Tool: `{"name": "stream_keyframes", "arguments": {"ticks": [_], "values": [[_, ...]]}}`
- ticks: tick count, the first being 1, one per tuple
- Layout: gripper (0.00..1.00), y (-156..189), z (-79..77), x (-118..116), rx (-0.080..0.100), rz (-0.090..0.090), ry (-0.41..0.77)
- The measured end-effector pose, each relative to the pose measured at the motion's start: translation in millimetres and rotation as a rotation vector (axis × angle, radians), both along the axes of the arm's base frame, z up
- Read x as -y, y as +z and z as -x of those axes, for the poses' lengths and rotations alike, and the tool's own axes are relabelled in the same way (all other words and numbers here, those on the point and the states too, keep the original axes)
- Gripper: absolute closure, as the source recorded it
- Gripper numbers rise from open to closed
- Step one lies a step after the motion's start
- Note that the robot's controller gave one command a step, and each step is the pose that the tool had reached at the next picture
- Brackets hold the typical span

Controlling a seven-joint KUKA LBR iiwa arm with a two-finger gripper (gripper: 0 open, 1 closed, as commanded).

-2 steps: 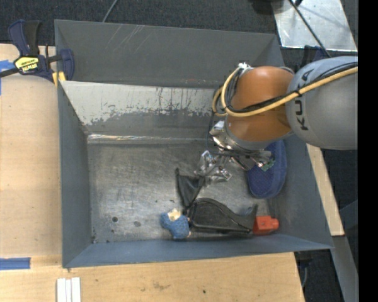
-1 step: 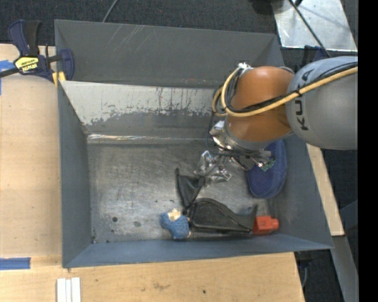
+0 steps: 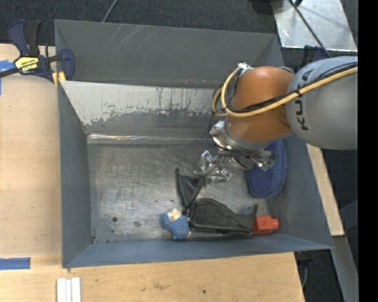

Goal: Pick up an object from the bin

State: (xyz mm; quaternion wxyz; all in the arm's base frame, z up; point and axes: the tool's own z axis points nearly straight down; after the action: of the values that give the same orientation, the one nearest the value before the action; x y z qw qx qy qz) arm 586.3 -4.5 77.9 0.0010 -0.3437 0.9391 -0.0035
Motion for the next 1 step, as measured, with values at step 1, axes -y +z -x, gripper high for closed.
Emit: {"name": "stream_keyframes", "arguments": {"ticks": [1], "values": [[1.00,-0.1,0.0,-0.1,0.000,0.000,0.000]]}}
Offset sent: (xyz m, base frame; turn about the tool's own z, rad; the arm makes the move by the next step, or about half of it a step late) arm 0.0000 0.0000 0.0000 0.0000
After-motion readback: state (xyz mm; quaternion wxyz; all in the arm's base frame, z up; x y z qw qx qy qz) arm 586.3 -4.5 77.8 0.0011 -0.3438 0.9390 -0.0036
